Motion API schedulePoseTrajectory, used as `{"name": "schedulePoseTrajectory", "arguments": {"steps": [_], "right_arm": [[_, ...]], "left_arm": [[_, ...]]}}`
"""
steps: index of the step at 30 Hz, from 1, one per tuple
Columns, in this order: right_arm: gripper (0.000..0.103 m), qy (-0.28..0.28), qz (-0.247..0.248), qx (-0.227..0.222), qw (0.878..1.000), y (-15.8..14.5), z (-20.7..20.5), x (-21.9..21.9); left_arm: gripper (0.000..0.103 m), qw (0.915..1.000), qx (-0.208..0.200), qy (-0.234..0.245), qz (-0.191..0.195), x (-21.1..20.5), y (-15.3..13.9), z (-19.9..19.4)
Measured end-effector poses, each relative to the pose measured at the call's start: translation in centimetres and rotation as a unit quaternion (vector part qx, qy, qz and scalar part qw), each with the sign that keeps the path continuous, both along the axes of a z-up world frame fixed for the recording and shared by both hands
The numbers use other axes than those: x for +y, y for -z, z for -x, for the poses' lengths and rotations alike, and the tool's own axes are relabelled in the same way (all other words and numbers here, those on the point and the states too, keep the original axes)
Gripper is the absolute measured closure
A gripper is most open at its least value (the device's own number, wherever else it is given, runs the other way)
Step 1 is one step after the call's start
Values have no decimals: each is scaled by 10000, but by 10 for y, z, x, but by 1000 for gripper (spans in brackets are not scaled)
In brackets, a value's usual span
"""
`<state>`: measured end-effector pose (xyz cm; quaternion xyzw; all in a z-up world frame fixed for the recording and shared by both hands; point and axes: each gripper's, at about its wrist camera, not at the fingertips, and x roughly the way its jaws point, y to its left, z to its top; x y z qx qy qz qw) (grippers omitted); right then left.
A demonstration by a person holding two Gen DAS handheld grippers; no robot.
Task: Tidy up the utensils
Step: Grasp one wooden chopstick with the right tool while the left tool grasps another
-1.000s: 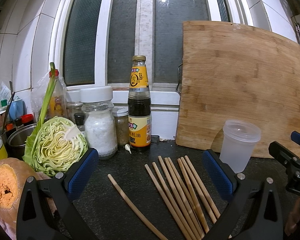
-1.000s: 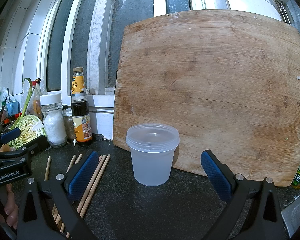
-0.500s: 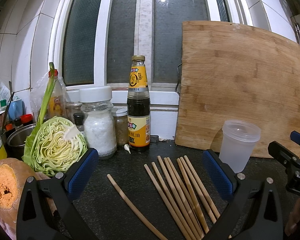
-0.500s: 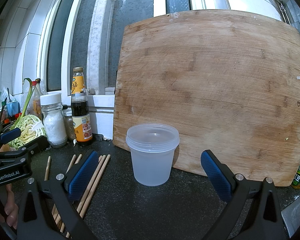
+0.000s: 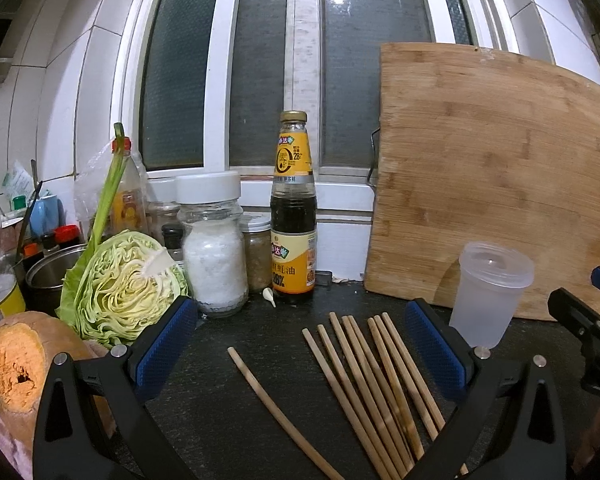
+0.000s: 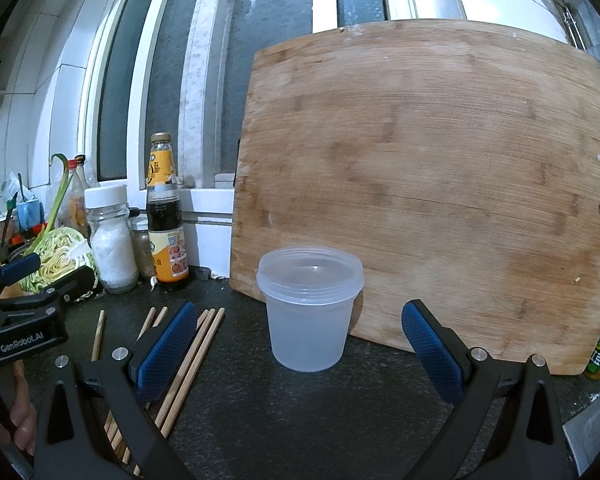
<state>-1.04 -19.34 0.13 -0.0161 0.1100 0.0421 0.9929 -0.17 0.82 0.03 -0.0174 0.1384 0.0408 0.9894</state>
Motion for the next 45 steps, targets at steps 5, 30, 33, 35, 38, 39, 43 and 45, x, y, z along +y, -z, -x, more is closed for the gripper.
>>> {"name": "schedulePoseTrajectory", "arguments": {"steps": [5, 30, 33, 35, 38, 39, 43, 45], "right_arm": [[0, -2, 14, 10, 10000, 0, 0, -1], [9, -438, -466, 143, 9979, -95, -33, 0], [40, -706, -535, 403, 9953, -86, -58, 12], [60, -945, -545, 521, 9927, -76, -68, 22], [80, -1505, -660, 1071, 9806, -58, -81, 33], [83, -1662, -702, 1123, 9772, -54, -80, 34], [85, -1575, -425, 1102, 9804, -44, -81, 40], [90, -1528, -521, 1283, 9785, -39, -87, 36]], "left_arm": [[0, 9998, 0, -176, 6, 3, 0, 0], [0, 9894, 1382, -46, 443, 30, -16, -24], [0, 9876, 1532, -51, 332, 30, -15, -27], [0, 9851, 1698, -64, 269, 29, -12, -30], [0, 9793, 1997, 39, 334, 28, -8, -38], [0, 9764, 2130, 75, 338, 26, -6, -42], [29, 9586, 2804, 123, 487, 21, 8, -64], [33, 9494, 3077, 116, 618, 19, 16, -74]]}}
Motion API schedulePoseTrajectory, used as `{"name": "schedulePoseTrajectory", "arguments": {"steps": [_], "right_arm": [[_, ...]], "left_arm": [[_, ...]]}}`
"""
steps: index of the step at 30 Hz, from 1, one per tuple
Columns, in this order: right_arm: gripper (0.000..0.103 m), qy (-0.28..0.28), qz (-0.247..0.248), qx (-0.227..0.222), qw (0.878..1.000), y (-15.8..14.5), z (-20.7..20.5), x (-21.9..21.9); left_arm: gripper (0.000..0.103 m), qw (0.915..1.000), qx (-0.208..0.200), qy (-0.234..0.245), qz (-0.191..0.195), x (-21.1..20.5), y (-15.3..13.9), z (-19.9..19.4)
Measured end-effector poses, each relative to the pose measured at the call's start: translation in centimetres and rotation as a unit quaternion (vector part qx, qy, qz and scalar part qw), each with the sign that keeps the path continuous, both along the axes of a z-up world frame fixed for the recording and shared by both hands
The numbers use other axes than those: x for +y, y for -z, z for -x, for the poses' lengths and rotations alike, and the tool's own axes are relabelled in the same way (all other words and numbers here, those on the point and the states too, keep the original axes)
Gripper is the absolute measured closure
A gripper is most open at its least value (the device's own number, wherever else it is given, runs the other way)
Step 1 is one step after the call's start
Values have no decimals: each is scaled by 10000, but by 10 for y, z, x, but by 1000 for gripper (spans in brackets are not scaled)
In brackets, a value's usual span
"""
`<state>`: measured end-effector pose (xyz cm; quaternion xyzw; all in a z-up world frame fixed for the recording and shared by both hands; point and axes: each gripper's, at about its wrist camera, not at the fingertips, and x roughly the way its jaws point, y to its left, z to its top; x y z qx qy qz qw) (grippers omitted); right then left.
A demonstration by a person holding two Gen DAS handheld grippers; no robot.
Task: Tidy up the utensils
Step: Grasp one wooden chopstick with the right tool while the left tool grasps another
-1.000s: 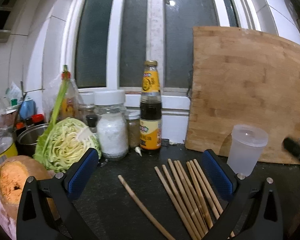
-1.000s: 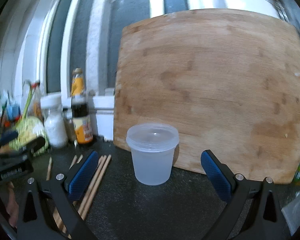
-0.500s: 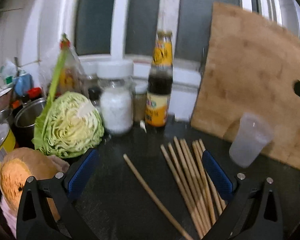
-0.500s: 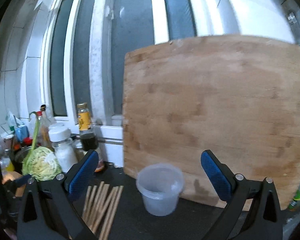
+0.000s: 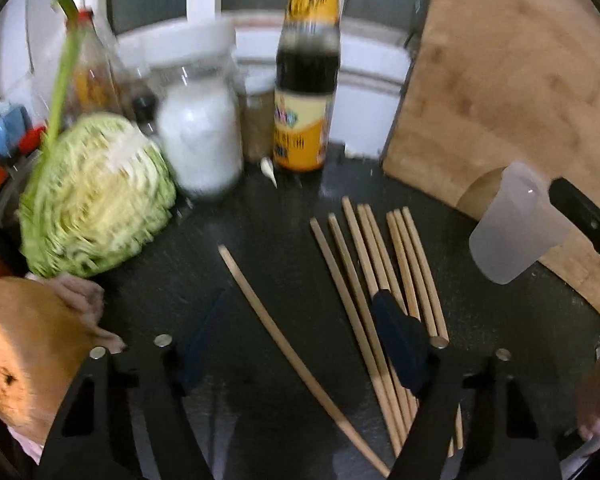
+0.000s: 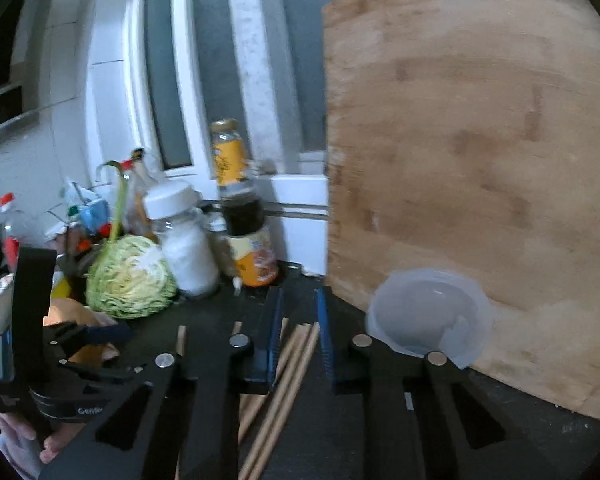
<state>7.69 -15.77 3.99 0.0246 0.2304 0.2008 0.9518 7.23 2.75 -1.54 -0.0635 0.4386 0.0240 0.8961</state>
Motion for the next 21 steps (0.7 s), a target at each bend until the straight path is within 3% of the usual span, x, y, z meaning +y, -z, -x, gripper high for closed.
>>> {"name": "schedulePoseTrajectory", "arguments": {"steps": [3, 7, 12, 19, 21], "right_arm": [[90, 17, -185, 308, 9994, 7, -9, -8], [90, -16, -456, 446, 9980, 15, -18, -13], [94, -404, -195, 1006, 9939, 34, -31, 1], [94, -474, 379, 1464, 9874, 64, -40, 28], [94, -455, 480, 1665, 9838, 75, -44, 35]], "left_arm": [[38, 9993, 300, -118, 167, 2, 10, -10], [39, 9984, 364, -404, 152, 8, 17, -19], [44, 9971, 498, -582, -33, 11, 27, -33], [55, 9946, 632, -747, -343, 15, 45, -44], [55, 9949, 610, -786, -190, 18, 46, -47]]}}
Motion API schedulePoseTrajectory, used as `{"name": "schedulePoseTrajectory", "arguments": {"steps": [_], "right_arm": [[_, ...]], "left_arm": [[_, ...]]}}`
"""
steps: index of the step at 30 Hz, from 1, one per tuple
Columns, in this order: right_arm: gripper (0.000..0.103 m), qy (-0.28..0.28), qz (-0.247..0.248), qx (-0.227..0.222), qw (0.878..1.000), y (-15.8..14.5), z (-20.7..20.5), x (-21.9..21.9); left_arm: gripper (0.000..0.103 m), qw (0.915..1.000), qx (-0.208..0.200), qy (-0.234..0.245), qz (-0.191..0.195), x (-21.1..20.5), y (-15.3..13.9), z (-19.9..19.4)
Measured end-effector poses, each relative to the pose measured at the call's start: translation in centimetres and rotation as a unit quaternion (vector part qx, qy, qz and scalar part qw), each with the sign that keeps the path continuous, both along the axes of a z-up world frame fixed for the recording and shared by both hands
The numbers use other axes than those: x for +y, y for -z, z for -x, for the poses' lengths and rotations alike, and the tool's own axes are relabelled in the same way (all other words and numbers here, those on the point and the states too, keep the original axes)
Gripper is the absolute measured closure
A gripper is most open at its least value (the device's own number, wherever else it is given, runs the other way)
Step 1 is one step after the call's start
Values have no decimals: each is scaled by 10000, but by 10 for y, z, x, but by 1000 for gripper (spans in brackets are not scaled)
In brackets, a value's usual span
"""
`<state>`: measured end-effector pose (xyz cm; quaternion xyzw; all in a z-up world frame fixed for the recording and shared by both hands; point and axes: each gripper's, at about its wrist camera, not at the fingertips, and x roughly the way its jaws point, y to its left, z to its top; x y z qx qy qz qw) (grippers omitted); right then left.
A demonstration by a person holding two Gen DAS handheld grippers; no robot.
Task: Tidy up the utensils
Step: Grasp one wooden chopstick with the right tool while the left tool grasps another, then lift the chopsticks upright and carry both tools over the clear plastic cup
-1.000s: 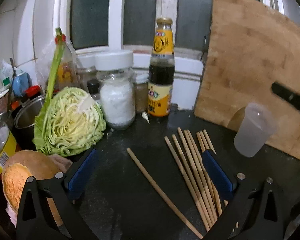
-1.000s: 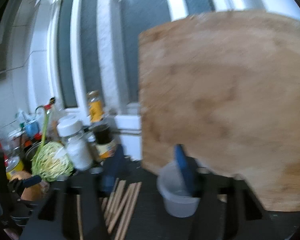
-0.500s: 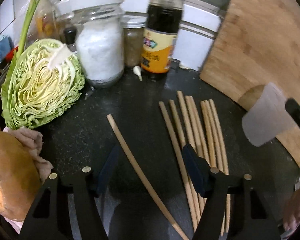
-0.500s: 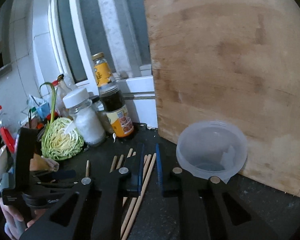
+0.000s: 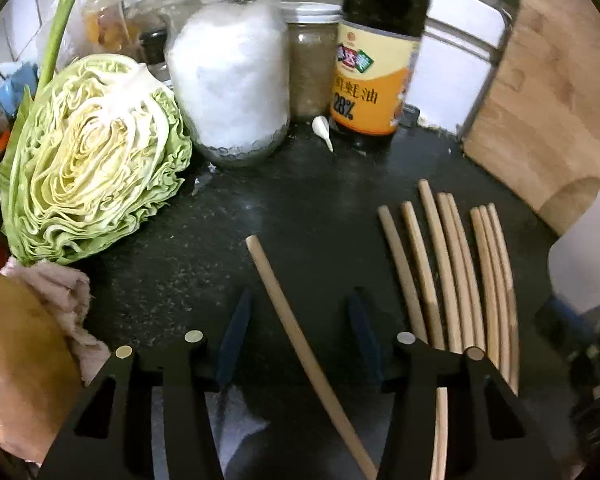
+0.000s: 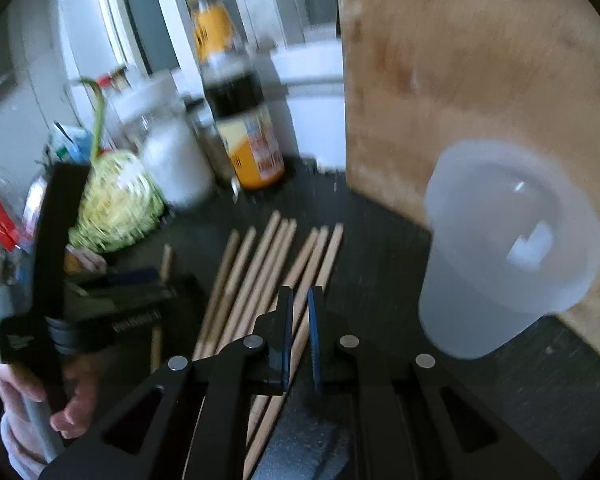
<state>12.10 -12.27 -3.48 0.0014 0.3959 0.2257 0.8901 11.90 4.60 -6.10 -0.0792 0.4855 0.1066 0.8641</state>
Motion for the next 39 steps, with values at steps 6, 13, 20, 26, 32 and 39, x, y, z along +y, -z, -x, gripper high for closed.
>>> {"name": "schedulePoseTrajectory", "arguments": {"steps": [6, 13, 20, 26, 32, 39], "right_arm": [[94, 322, 52, 97, 9994, 7, -13, 4], [94, 269, 317, 446, 9981, 17, -39, 14], [94, 171, 450, 602, 9970, 14, -47, 28], [94, 389, 615, 611, 9955, 13, -51, 28], [95, 122, -65, 425, 9990, -8, -37, 15], [95, 15, -1776, -1546, 9719, -94, 33, -63]], "left_arm": [[77, 9996, -34, 193, -187, 2, -2, -11], [97, 9986, 31, 511, 110, -10, -11, -16], [97, 9964, -695, 491, 46, -13, -66, 21], [97, 9860, -1531, 643, -174, -24, -124, 61], [97, 9676, -2296, 1002, -330, -44, -162, 87], [97, 9435, -2999, 1384, -248, -68, -198, 102]]}}
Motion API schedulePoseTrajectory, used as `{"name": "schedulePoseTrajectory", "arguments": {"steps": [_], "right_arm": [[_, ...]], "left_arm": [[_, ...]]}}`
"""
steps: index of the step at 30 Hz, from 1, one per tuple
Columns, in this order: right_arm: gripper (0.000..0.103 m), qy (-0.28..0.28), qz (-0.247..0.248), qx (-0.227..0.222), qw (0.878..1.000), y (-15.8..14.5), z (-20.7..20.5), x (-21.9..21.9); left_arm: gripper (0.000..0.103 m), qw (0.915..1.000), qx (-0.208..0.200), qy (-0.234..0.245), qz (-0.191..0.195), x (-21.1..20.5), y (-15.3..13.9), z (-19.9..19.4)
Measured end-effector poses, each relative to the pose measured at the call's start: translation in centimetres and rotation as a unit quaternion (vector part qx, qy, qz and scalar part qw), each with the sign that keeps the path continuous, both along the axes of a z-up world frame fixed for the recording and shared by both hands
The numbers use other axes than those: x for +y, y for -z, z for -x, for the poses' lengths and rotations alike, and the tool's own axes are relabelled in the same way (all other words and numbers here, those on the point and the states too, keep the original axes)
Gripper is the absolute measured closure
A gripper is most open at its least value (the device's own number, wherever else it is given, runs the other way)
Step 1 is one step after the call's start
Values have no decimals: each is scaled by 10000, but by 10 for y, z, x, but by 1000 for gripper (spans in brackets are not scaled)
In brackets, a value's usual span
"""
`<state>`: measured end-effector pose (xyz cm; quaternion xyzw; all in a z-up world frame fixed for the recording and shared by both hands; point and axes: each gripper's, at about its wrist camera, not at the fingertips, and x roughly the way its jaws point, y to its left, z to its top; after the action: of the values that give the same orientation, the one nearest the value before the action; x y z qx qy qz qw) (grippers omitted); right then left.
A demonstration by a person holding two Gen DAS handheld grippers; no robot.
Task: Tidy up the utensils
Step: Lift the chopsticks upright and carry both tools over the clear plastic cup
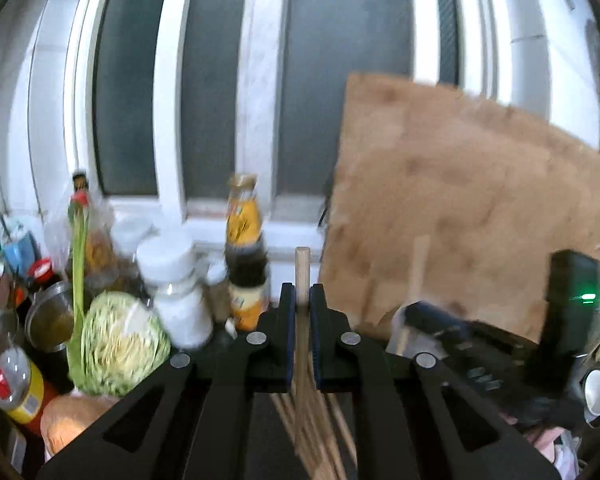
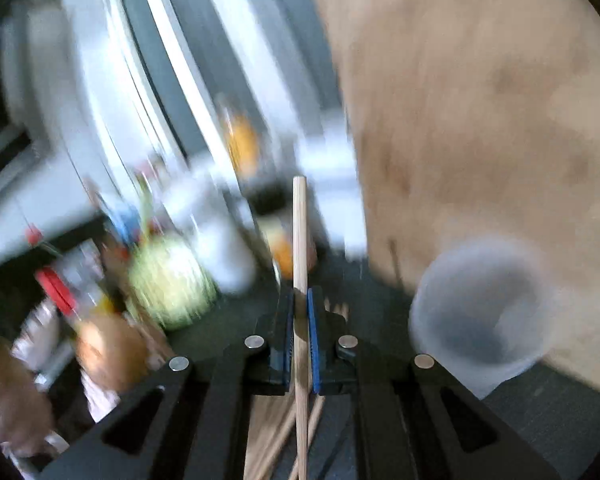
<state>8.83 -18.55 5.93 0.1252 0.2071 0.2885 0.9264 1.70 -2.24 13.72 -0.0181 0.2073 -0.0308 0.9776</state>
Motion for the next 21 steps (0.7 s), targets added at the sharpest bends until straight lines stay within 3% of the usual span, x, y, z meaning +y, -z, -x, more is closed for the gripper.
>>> {"name": "schedulePoseTrajectory", "arguments": {"steps": [2, 7, 14, 17, 21], "right_arm": [[95, 37, -486, -503, 9975, -17, 16, -30], [95, 669, -1214, -1117, 9840, -36, 31, -83], [95, 1185, -1577, -1270, 9721, -41, 30, -111], [95, 1280, -1594, -1249, 9709, -40, 27, -115], [95, 1376, -1624, -1241, 9692, -36, 31, -122]], "left_arm": [[97, 9997, -200, 119, 24, -7, -14, 3], [97, 9947, -642, 728, 325, -28, -53, 10], [97, 9782, -1204, 1439, 890, -53, -81, -3], [97, 9712, -1479, 1503, 1109, -62, -75, -11], [97, 9667, -1483, 1634, 1292, -67, -57, -29]]}}
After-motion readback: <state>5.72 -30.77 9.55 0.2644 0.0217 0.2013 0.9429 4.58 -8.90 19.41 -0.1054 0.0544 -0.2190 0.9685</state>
